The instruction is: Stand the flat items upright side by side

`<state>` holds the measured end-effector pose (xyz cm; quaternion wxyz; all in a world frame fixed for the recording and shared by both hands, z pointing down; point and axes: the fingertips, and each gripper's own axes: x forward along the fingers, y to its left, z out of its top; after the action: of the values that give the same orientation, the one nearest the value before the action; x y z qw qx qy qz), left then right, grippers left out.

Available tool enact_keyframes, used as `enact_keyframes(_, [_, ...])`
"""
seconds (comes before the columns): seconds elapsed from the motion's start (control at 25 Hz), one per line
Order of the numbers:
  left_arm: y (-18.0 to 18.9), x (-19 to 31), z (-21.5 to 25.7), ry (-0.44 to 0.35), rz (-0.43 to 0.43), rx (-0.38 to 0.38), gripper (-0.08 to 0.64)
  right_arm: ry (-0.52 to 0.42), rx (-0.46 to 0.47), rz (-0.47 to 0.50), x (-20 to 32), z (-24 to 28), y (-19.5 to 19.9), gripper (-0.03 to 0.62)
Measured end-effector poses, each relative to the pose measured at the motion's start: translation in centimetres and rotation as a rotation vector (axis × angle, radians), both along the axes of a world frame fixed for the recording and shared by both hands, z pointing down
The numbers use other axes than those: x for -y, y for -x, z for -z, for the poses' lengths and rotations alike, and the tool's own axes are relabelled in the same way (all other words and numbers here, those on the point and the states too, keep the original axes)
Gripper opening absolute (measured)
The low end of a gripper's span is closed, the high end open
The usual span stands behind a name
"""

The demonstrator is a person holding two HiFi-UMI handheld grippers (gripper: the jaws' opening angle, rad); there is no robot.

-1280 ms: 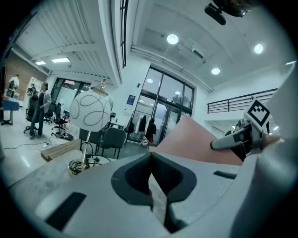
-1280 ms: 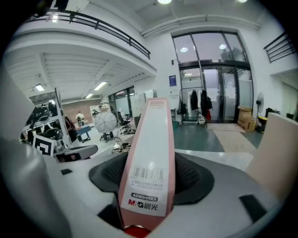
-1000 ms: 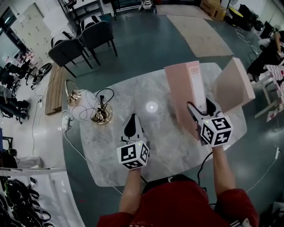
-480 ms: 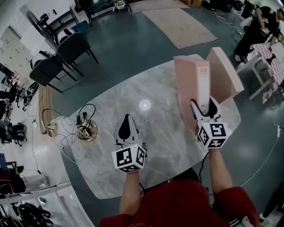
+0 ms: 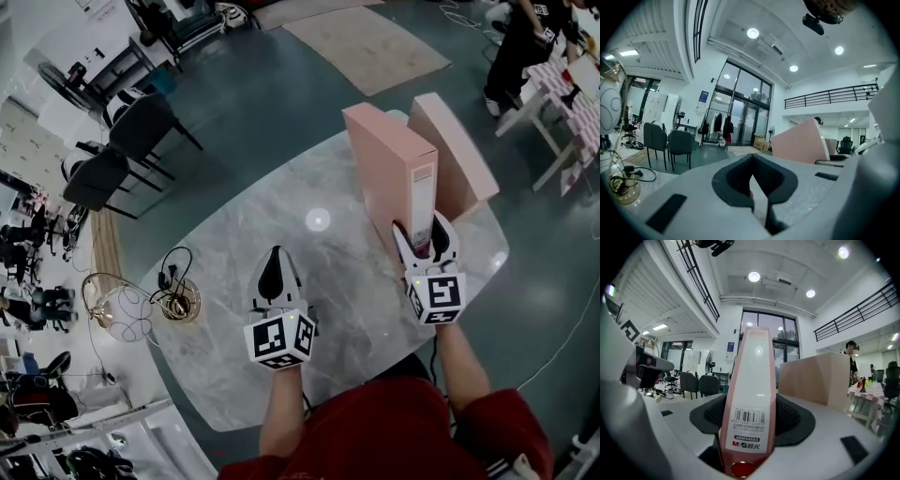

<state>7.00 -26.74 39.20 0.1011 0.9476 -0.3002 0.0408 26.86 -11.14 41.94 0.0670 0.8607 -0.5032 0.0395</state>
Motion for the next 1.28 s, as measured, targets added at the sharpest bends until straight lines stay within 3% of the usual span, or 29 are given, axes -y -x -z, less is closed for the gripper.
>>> enact_keyframes(0.24, [-3.0, -1.7, -1.0, 0.003, -0.042, 0.042, 0.005, 0.084, 0.062, -0.062, -2.0, -4.0, -1.0, 0.281])
enact_keyframes(0.52, [-5.2, -3.5, -2.3, -0.01, -0.101, 0.091, 0.005, 0.135, 0.12, -0.071, -3.1, -7.9, -0.9, 0.279])
enact_keyframes(1.28, [-7.1, -6.0, -4.4, -0.013, -0.156, 0.177, 0.005, 0.084, 0.119, -0.153, -2.9, -8.6, -4.2, 0.278])
